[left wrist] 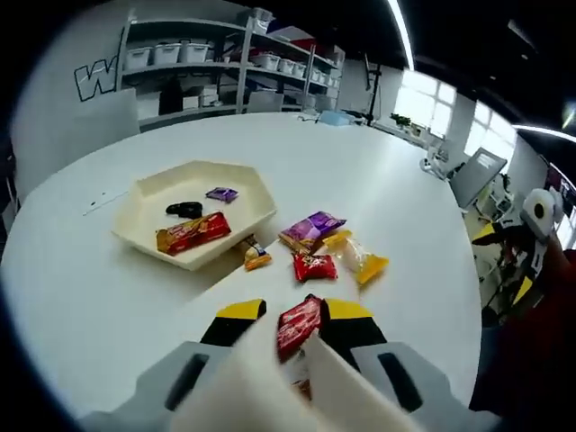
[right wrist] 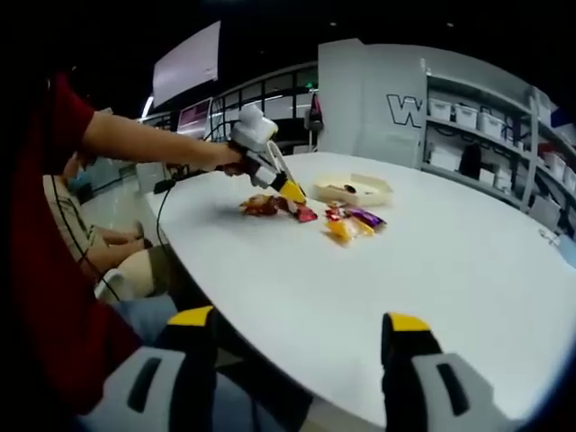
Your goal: Place the target food into the container with the food tongs after gripping and lifting it, then release it inside without dropping or visibly crushing the food.
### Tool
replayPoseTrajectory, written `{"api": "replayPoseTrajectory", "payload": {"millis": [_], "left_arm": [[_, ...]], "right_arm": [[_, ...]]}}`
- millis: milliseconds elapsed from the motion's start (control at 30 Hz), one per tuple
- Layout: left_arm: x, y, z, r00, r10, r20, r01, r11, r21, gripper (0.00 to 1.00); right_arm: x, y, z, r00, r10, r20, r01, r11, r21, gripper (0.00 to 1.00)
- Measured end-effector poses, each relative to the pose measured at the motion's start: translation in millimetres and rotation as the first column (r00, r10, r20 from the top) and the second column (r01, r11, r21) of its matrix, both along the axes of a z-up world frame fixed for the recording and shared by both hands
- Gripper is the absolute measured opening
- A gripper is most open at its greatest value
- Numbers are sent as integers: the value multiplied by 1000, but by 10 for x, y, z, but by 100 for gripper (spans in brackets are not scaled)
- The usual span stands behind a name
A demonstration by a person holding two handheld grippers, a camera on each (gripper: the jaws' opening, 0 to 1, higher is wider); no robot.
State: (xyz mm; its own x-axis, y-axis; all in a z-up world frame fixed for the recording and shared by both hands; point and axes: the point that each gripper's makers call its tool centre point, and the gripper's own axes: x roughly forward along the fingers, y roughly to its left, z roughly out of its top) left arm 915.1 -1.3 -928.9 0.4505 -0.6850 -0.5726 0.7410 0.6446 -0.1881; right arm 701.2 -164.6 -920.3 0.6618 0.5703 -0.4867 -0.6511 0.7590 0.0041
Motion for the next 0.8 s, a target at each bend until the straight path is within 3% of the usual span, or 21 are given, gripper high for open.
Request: {"api": "replayPoseTrajectory", "payload": {"millis": [67,100,167,267,333,500,567,667,767,800], "left_arm": [[27,15,24,998,45,-37,-46,999,-29,21],[40,32,16,992,86,-91,-91,995,-50,21],[70,65,-1,982,132,-135,-142,987,-68,21],[107,128,-85,982,147,-116,-150,989,-17,21],[122,131,-59,976,168,-139,-175,984,-42,22],[145,106,-51,987,140,-73,-143,989,-29,26],[154,64,5,997,80,5,-80,996,-25,27],[140,44,-2,999,42,0,-42,999,-24,27],[140,64,-82,997,-49,60,46,998,52,28],[135,74,-115,996,-63,56,59,996,64,28]], "right_arm": [[-2,-2,0,1000,-1,0,1,1000,0,72],[-1,-5,0,1000,-1,0,1,1000,1,72],[0,-6,-2,1000,-1,0,1,1000,0,72],[3,-5,-6,1000,-1,-1,1,1000,-1,72],[3,-4,-2,1000,0,1,0,1000,-2,72],[-2,-21,-15,1000,-1,0,1,1000,-9,71],[-4,-25,-26,1000,-1,-3,1,1000,-9,71],[-5,-22,-32,1000,0,-5,0,1000,-10,71],[1,-27,-34,1000,0,-4,0,1000,-13,71],[1,-31,-36,1000,0,-4,0,1000,-15,71]]}}
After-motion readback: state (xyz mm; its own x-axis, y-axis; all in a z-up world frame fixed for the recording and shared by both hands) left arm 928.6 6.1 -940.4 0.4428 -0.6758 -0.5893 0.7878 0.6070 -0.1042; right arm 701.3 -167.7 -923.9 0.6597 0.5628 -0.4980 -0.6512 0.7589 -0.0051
